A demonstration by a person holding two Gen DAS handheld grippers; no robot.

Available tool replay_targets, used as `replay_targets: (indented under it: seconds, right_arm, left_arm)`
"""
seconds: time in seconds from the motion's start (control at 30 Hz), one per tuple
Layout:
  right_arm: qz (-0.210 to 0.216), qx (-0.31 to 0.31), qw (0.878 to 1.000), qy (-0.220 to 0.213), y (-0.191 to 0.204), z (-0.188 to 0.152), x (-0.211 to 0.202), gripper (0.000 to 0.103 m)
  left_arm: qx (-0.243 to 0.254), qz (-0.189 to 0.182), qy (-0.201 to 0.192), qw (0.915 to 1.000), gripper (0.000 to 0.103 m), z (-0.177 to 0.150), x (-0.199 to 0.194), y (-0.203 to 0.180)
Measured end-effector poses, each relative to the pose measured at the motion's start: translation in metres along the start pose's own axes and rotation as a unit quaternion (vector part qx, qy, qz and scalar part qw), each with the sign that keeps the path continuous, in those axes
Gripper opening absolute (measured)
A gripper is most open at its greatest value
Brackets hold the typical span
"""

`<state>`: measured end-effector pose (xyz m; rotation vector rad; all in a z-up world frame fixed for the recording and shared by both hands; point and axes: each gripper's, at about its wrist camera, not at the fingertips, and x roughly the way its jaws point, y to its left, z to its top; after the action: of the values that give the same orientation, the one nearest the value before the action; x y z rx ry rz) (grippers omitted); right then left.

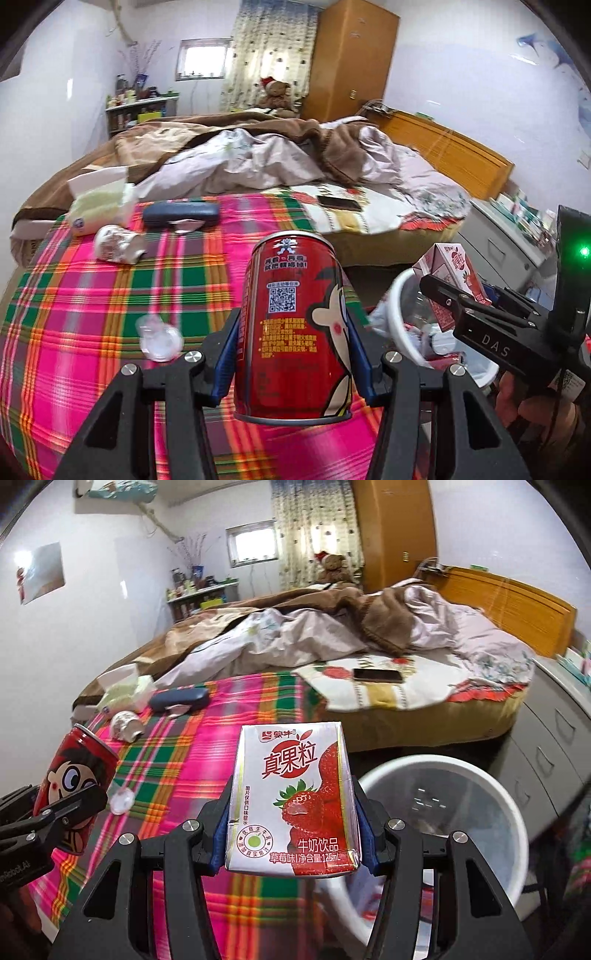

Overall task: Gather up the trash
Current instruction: 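Carry the red can and strawberry carton toward the wastebasket, then open the left tool over the basket while the right tool releases the strawberry carton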

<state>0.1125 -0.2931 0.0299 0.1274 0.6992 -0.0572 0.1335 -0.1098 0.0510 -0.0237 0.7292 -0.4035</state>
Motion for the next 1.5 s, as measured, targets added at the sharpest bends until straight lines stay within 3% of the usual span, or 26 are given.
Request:
replay_targets:
  seconds: [0.53, 0.83, 1.27, 1.4, 1.5]
  right_arm:
    - [-0.060, 0.059, 0.996, 0.005, -0.078, -0.020, -0.018, 0.056]
    - [-0.082, 0.076, 0.993, 0.039, -0.111, -0.033, -0.005, 0.056]
    - [-0.093, 0.075, 0.989, 0.084, -0.133, -0.044, 0.015, 0.056]
    - [-0.098, 0.073, 0.990, 0.078, -0.134, -0.044, 0.013, 0.062]
    - [-0.096, 0.074, 0.990, 0.074, -0.134, -0.043, 0.011, 0.065]
  left_arm:
    - [0.077, -0.057, 0.026, 0.9951, 0.054, -0.002, 0.035, -0.100]
    - [0.099, -0.095, 0.064, 0.9885, 0.054, -0.010, 0.067, -0.142]
    - [0.098, -0.115, 0.108, 0.9826, 0.055, -0.018, 0.104, -0.165]
    - [0.102, -0.111, 0.099, 0.9836, 0.064, -0.017, 0.100, -0.165]
    - [0.096, -0.112, 0.094, 0.9847, 0.064, -0.014, 0.097, -0.161]
